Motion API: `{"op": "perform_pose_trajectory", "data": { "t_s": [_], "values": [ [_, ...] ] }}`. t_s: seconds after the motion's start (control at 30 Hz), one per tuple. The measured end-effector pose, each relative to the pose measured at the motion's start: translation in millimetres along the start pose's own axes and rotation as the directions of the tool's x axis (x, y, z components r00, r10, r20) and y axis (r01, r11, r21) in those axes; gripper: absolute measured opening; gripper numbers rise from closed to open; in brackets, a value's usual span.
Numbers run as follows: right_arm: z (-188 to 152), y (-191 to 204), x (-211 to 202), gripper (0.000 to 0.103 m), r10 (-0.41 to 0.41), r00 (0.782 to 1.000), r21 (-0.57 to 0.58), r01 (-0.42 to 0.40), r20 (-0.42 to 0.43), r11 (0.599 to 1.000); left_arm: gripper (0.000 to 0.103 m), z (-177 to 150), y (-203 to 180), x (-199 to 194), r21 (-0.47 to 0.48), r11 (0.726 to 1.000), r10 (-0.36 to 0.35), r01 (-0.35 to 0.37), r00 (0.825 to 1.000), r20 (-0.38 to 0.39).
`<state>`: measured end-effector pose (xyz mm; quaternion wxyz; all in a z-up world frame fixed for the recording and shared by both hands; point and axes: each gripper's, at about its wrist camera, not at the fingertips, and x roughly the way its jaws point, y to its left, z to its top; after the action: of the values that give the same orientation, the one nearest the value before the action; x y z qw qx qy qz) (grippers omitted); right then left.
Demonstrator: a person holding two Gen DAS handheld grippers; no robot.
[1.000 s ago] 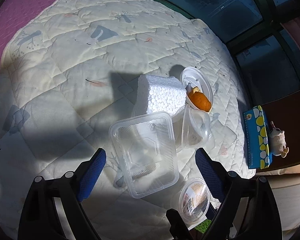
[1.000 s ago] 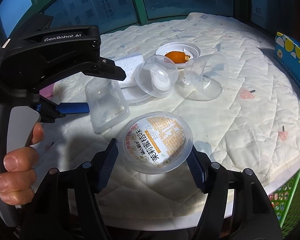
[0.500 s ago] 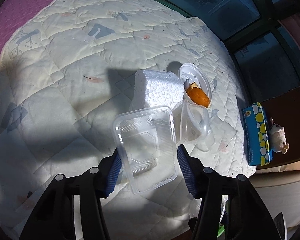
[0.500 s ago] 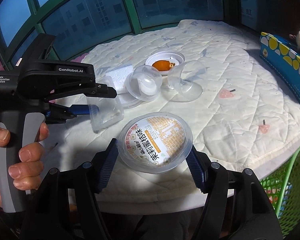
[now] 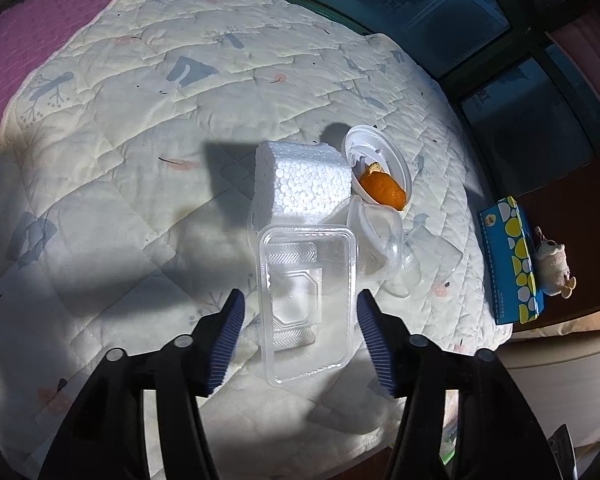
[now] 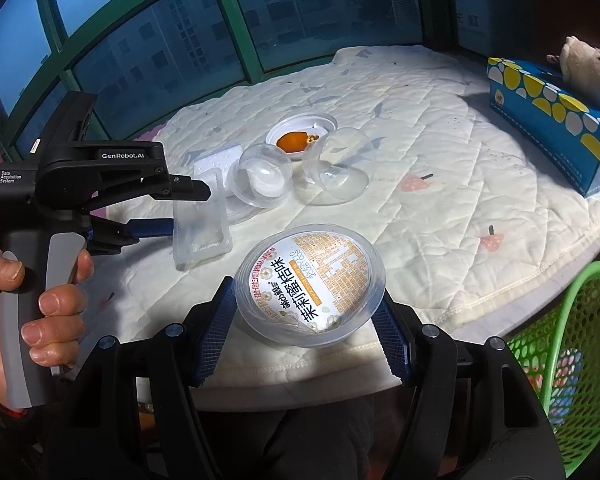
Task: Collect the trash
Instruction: 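Grasp the round labeled cup lid with the right gripper while the left approaches the clear tray, then carry the labeled cup with the right gripper while the left carries the clear tray to the green basket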
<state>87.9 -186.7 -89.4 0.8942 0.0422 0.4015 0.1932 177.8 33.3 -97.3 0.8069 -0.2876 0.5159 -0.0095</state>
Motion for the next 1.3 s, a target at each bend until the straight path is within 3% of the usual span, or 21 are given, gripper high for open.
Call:
{"op": "perform_pose_trajectory", "data": {
  "t_s": [0.1,0.2,0.5,0.73,1.03,1.3],
  "values": [
    [0.4,-2.4,0.0,0.066,0.0,1.0,0.004,0.0,0.002,1.0,0.064,-1.1,-3.3,0.2,0.0,1.0,-0.007,0.007,1.0,0.0],
    [0.7,-5.1,-0.3,0.066,0.0,1.0,0.01,0.0,0.005,1.0,0.079,-3.6,-8.6,2.7,0.004,1.0,0.019,-0.019,1.0,0.006],
    [-1.1,-16.5,-7.6,0.066,-0.016,1.0,0.028,0.016,0.014,0.999,0.08,-7.4,-22.2,19.9,0.053,0.991,0.124,-0.124,0.992,0.005],
    [-4.3,-25.8,-16.1,0.066,-0.032,0.999,0.046,0.031,0.023,0.998,0.053,-12.7,-24.0,22.3,0.077,0.991,0.112,-0.111,0.994,-0.008],
    [-11.9,-39.5,-33.7,0.066,-0.068,0.997,0.063,0.066,0.041,0.996,0.053,-22.2,-27.9,0.9,0.119,0.99,0.08,-0.081,0.997,0.009],
    [-28.4,-78.5,-61.3,0.066,-0.157,0.986,0.144,0.147,0.055,0.979,0.053,-43.1,-57.9,-22.4,0.199,0.98,-0.017,0.019,1.0,-0.012]
  ]
}}
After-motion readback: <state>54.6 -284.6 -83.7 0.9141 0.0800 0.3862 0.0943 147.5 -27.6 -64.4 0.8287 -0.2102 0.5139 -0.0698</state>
